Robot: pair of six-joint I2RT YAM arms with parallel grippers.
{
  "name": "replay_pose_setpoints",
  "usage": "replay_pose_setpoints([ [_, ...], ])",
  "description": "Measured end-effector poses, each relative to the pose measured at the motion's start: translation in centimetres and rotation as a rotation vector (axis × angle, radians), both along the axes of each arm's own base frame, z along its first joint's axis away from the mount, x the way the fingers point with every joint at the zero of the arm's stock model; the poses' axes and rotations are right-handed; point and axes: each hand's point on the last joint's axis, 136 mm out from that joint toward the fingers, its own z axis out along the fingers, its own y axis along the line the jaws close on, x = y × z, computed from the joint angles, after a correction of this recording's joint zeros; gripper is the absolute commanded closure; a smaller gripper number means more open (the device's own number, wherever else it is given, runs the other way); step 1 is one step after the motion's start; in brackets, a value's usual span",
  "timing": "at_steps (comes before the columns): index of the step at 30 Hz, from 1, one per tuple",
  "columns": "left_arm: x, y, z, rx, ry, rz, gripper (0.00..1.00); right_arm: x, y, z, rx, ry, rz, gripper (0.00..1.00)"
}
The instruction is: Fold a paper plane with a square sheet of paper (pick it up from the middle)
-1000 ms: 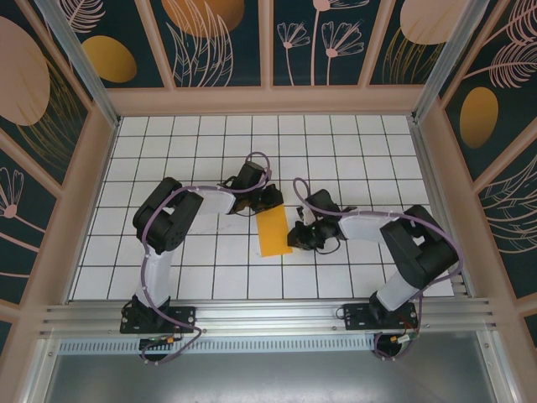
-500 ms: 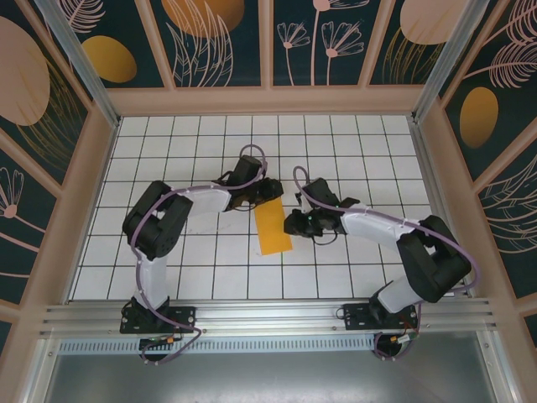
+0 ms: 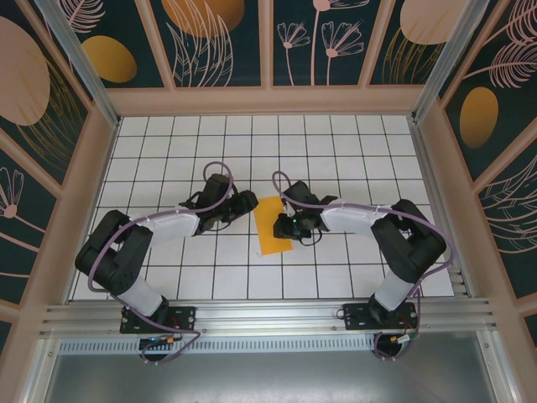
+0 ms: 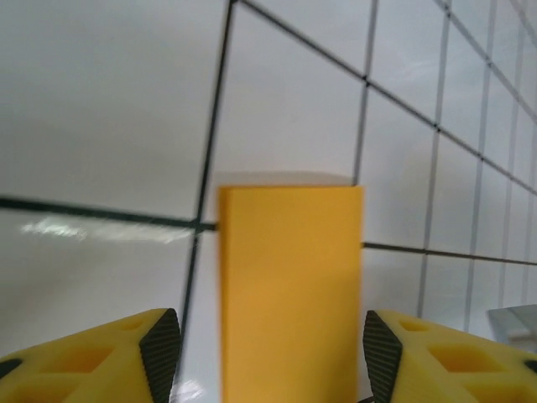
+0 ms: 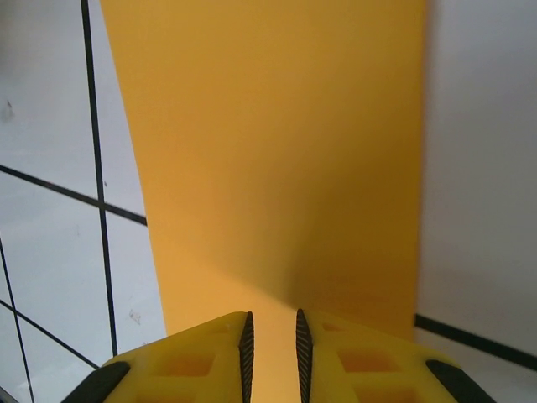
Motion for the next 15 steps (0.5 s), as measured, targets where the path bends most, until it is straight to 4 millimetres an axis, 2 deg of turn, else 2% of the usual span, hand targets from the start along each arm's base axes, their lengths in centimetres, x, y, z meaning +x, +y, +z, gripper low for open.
replay_pose_setpoints([
  [4,-1.1,1.1,-0.5,0.016,0.009,0.018,0.29,-1.5,0.8,-1.0,-0.015,0.041,0.007,0.76],
  [7,-1.6,2.0,-0.3,0.022,0.001,0.039,0.25,-1.5,1.8,-1.1,-0.002,0.048,-0.003,0.76],
  [15,-2.3,5.4,0.4,0.067,-0.029,0.125,0.03,0.8,5.3,-0.4,0.032,0.023,-0.029,0.72],
])
